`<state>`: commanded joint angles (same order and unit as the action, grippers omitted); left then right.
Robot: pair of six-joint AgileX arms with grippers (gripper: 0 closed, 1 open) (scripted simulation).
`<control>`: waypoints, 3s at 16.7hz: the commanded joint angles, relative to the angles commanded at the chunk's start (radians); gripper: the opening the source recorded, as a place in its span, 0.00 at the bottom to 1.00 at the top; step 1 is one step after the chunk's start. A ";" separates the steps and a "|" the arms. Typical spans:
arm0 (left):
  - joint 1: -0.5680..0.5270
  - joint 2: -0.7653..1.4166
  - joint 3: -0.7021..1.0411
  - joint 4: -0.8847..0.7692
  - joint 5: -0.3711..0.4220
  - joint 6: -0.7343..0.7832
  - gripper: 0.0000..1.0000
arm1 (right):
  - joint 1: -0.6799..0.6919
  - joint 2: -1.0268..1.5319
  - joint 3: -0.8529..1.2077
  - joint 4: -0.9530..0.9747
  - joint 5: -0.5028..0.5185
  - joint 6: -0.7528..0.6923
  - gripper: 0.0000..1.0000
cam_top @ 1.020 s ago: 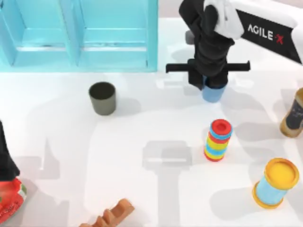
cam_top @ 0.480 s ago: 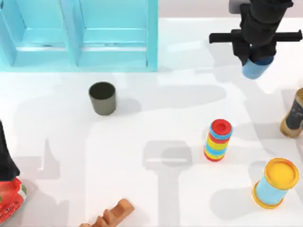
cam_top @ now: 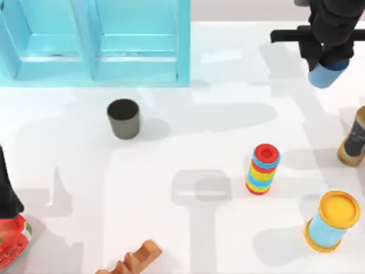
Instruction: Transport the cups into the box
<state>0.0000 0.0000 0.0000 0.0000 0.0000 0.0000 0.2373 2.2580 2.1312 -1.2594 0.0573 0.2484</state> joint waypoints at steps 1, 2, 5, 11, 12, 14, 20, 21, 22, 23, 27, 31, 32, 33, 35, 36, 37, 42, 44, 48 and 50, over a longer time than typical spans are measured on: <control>0.000 0.000 0.000 0.000 0.000 0.000 1.00 | -0.022 -0.023 -0.017 -0.011 -0.004 -0.021 0.00; 0.000 0.000 0.000 0.000 0.000 0.000 1.00 | -0.054 -0.056 -0.041 -0.024 -0.009 -0.050 0.00; 0.000 0.000 0.000 0.000 0.000 0.000 1.00 | -0.211 -0.214 -0.173 -0.056 -0.021 -0.193 0.00; 0.000 0.000 0.000 0.000 0.000 0.000 1.00 | -0.611 -0.599 -0.640 -0.145 -0.029 -0.583 0.00; 0.000 0.000 0.000 0.000 0.000 0.000 1.00 | -0.648 -0.658 -0.705 -0.145 -0.027 -0.623 0.00; 0.000 0.000 0.000 0.000 0.000 0.000 1.00 | -0.694 -0.756 -0.805 -0.132 -0.021 -0.673 0.00; 0.000 0.000 0.000 0.000 0.000 0.000 1.00 | -0.687 -0.842 -0.884 -0.111 -0.017 -0.695 0.00; 0.000 0.000 0.000 0.000 0.000 0.000 1.00 | -0.687 -0.842 -0.884 -0.111 -0.017 -0.695 0.00; 0.000 0.000 0.000 0.000 0.000 0.000 1.00 | -0.688 -0.838 -0.882 -0.112 -0.017 -0.694 0.00; 0.000 0.000 0.000 0.000 0.000 0.000 1.00 | -0.688 -0.837 -0.885 -0.109 -0.017 -0.695 0.00; 0.000 0.000 0.000 0.000 0.000 0.000 1.00 | -0.702 -0.826 -0.982 0.002 -0.019 -0.710 0.00; 0.000 0.000 0.000 0.000 0.000 0.000 1.00 | -0.722 -0.809 -1.100 0.140 -0.018 -0.730 0.00; 0.000 0.000 0.000 0.000 0.000 0.000 1.00 | -0.724 -0.808 -1.109 0.149 -0.018 -0.731 0.00; 0.000 0.000 0.000 0.000 0.000 0.000 1.00 | -0.724 -0.808 -1.110 0.150 -0.018 -0.732 0.00; 0.000 0.000 0.000 0.000 0.000 0.000 1.00 | -0.724 -0.808 -1.110 0.150 -0.018 -0.732 0.00; 0.000 0.000 0.000 0.000 0.000 0.000 1.00 | -0.724 -0.808 -1.110 0.150 -0.018 -0.732 0.08; 0.000 0.000 0.000 0.000 0.000 0.000 1.00 | -0.724 -0.808 -1.110 0.150 -0.018 -0.732 0.15; 0.000 0.000 0.000 0.000 0.000 0.000 1.00 | -0.724 -0.808 -1.110 0.150 -0.018 -0.732 0.53; 0.000 0.000 0.000 0.000 0.000 0.000 1.00 | -0.724 -0.808 -1.110 0.150 -0.018 -0.732 0.68; 0.000 0.000 0.000 0.000 0.000 0.000 1.00 | -0.724 -0.808 -1.110 0.150 -0.018 -0.732 0.98; 0.000 0.000 0.000 0.000 0.000 0.000 1.00 | -0.724 -0.808 -1.110 0.150 -0.018 -0.732 1.00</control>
<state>0.0000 0.0000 0.0000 0.0000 0.0000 0.0000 -0.4868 1.4498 1.0215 -1.1096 0.0390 -0.4832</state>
